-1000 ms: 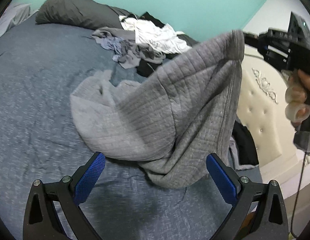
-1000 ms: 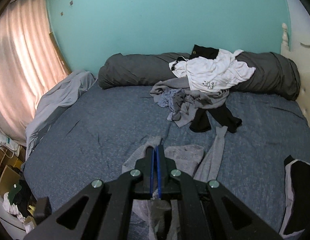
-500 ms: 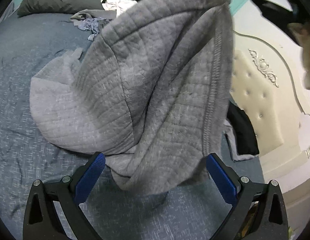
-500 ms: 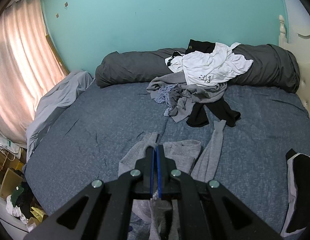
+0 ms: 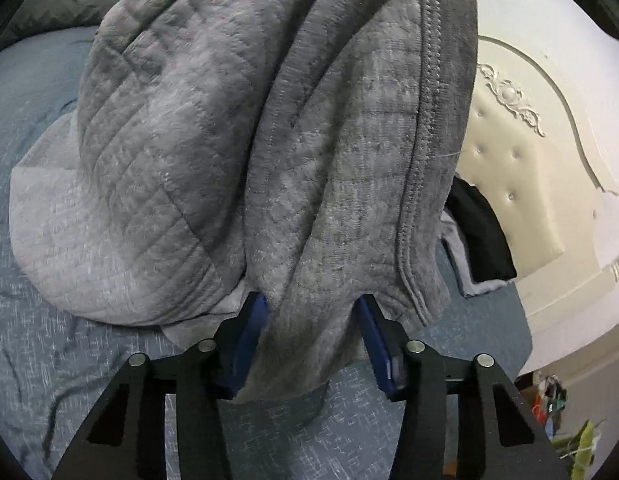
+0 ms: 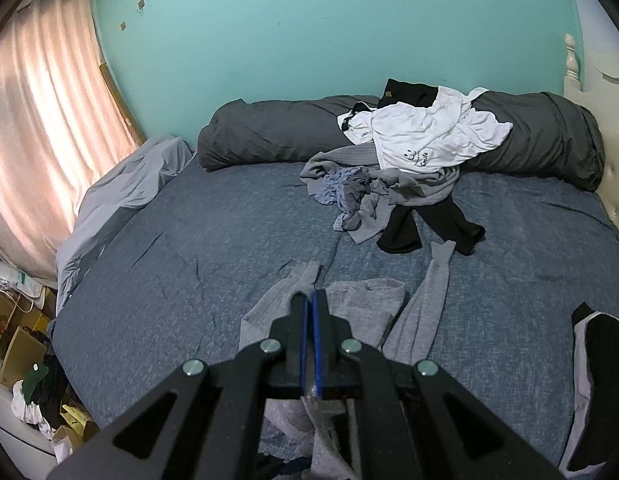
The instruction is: Fold clothes
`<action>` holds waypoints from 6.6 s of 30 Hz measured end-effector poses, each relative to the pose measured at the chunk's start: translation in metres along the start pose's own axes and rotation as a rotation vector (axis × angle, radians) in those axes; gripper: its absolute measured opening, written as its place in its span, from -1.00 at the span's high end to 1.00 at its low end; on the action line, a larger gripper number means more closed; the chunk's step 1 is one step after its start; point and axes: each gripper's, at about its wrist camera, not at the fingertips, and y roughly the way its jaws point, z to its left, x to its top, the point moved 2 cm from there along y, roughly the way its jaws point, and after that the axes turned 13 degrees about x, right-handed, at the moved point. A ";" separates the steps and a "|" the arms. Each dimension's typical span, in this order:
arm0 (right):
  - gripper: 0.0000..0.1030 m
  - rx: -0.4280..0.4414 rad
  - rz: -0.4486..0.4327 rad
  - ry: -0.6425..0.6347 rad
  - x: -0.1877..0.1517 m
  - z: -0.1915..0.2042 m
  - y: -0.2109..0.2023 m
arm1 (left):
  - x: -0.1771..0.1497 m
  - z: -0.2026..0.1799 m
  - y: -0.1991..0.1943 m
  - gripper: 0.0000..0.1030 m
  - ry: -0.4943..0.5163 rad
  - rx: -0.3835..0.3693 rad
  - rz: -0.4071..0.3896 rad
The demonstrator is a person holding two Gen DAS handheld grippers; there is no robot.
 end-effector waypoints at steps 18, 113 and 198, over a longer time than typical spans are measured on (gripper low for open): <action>0.96 0.002 -0.026 0.007 0.002 -0.001 -0.010 | 0.001 0.014 -0.028 0.88 0.063 -0.015 -0.061; 0.96 -0.003 0.161 0.167 -0.114 -0.034 0.052 | 0.005 0.155 -0.071 0.41 0.099 0.148 -0.035; 0.87 -0.150 0.305 -0.229 -0.148 -0.009 0.101 | 0.021 0.148 -0.077 0.27 0.174 0.203 -0.049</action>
